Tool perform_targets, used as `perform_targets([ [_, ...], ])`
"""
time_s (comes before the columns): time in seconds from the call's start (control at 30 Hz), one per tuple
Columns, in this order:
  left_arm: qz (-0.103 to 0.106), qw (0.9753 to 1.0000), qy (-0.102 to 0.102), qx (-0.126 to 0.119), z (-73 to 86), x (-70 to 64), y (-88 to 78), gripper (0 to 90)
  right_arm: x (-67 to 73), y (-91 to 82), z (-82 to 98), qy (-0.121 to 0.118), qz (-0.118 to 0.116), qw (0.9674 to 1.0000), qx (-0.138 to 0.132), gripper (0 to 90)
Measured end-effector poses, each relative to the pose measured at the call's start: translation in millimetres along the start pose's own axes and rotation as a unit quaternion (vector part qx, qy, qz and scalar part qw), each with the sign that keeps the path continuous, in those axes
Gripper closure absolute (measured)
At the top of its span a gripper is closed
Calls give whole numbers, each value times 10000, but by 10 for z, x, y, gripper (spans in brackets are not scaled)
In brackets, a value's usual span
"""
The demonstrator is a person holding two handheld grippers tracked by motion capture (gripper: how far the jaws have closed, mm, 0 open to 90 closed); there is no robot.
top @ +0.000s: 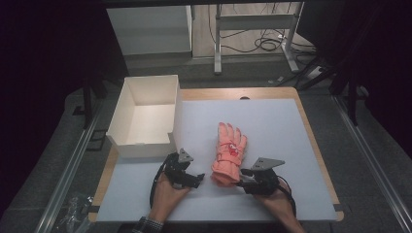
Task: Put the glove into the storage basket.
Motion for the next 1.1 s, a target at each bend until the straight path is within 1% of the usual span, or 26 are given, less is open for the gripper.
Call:
perform_targets([
  [0.2, 1, 10000, 1, 1, 0, 0, 0, 7, 14, -20, -28, -41, 21, 10000, 18, 483],
  [0.27, 1, 10000, 2, 1, 0, 0, 0, 7, 14, -83, -38, -54, 11, 10000, 7, 472],
  [0.37, 1, 10000, 1, 1, 0, 0, 0, 7, -21, -152, -41, -61, 4, 10000, 24, 466],
  [0.47, 2, 10000, -1, 0, 0, 0, 0, 7, -77, -203, -34, -65, 115, 9999, 8, 467],
  [0.53, 2, 10000, -1, 1, 0, 1, 0, 7, -129, -227, -29, 37, 139, 9999, -5, 516],
  [0.57, 2, 10000, -1, 1, 0, 1, 0, 7, -145, -227, -24, 100, 104, 9999, 9, 551],
  [0.63, 3, 10000, 1, 2, 0, 1, 0, 7, -150, -201, -15, 154, 17, 9999, 65, 608],
  [0.7, 1, 10000, 2, 3, 0, 1, -1, 7, -127, -140, -13, 114, -64, 9998, 158, 627],
  [0.73, -2, 10000, 3, 0, 0, 0, -2, 7, -107, -107, -15, 103, -79, 9997, 211, 630],
  [0.8, -18, 10000, 31, -11, -1, 0, -5, 12, -77, -32, -36, 43, -76, 9997, 228, 632],
  [0.9, -14, 10000, 50, -59, -2, -15, -12, 29, -58, 32, -62, 2, -56, 9997, 241, 632],
  [0.97, -41, 9999, 92, -43, -1, -19, -21, 34, -43, 86, -81, -36, -55, 9997, 247, 631],
  [1.03, -40, 10000, 60, -14, 12, -20, -38, 34, -24, 141, -102, -10, -42, 9997, 252, 622],
  [1.1, 27, 10000, 22, 25, 48, 1, -68, 31, -13, 198, -125, -13, -51, 9997, 240, 607],
])
Point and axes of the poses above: each handheld gripper's, and its own axes: y roughly forward along the jaws, z roughly out of its underside, x roughly to its left, the point moved 3 cm from there along y, roughly forward along the jaws, and after that the axes turned 12 degrees about y, right-handed, at the moved point
